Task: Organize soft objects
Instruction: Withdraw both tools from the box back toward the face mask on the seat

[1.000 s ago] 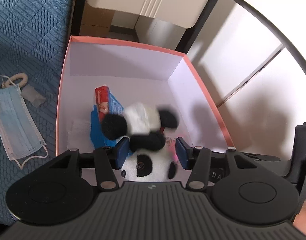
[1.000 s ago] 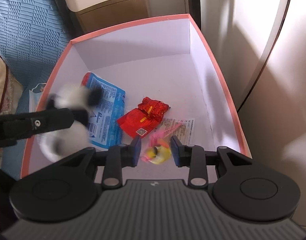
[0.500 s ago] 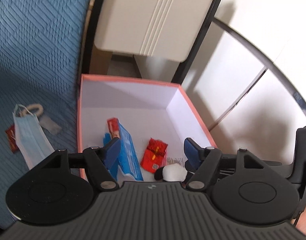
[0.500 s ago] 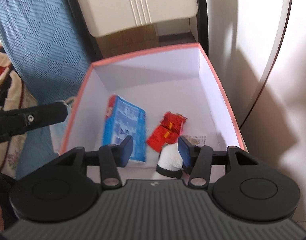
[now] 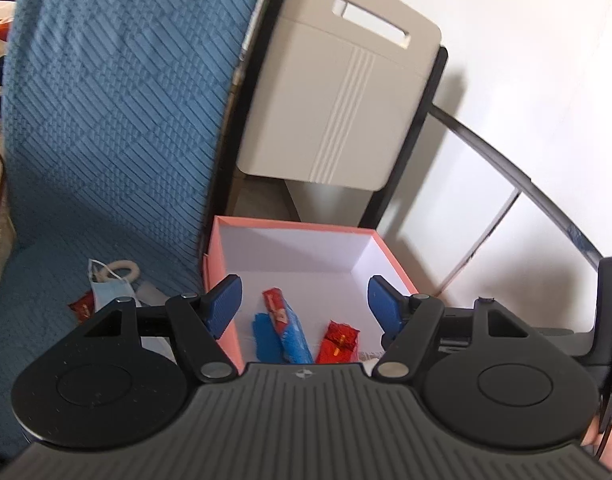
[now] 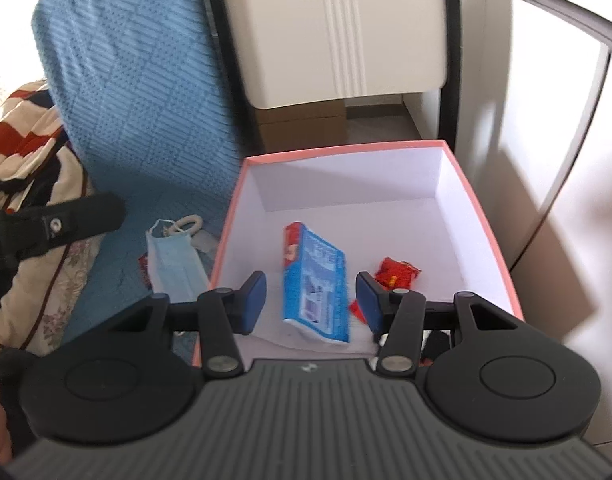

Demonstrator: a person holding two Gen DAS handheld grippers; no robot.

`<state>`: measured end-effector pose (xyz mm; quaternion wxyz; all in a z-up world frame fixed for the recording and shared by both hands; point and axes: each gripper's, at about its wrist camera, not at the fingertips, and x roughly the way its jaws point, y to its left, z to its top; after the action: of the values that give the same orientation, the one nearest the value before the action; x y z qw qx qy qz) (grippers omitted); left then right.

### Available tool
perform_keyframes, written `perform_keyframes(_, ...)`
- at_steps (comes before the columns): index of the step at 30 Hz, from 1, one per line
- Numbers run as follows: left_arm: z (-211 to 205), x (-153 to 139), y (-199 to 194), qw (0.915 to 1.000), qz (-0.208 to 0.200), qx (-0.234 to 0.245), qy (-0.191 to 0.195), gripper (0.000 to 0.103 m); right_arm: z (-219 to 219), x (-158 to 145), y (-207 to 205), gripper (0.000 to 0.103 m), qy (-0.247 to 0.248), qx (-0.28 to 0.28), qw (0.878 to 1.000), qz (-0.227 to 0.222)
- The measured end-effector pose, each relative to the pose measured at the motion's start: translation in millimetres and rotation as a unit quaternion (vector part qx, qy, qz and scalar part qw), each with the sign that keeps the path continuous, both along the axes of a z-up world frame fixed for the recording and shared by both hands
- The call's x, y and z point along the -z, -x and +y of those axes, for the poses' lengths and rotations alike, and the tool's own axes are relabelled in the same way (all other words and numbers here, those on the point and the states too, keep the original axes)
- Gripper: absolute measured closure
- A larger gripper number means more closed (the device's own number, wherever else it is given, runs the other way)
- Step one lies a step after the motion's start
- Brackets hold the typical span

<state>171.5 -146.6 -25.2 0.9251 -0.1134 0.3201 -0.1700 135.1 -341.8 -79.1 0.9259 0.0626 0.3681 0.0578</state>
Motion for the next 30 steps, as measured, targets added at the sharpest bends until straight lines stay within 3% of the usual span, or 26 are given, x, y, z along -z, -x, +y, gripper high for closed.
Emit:
perform_keyframes(10, 51.7, -1.2, 21.9, 0.9994, -0.017, -0.028, -0.001, 0.029, 47.5, 5.7, 17.2, 0.051, 0.006, -0.018, 1.000, -0.011)
perform_keyframes(30, 129.8, 63.6, 36.5, 0.9964, 0.010, -0.083, -0.006, 0.029, 114.0, 69.6, 12.2, 0.051, 0.026, -0.047, 0.998, 0.022)
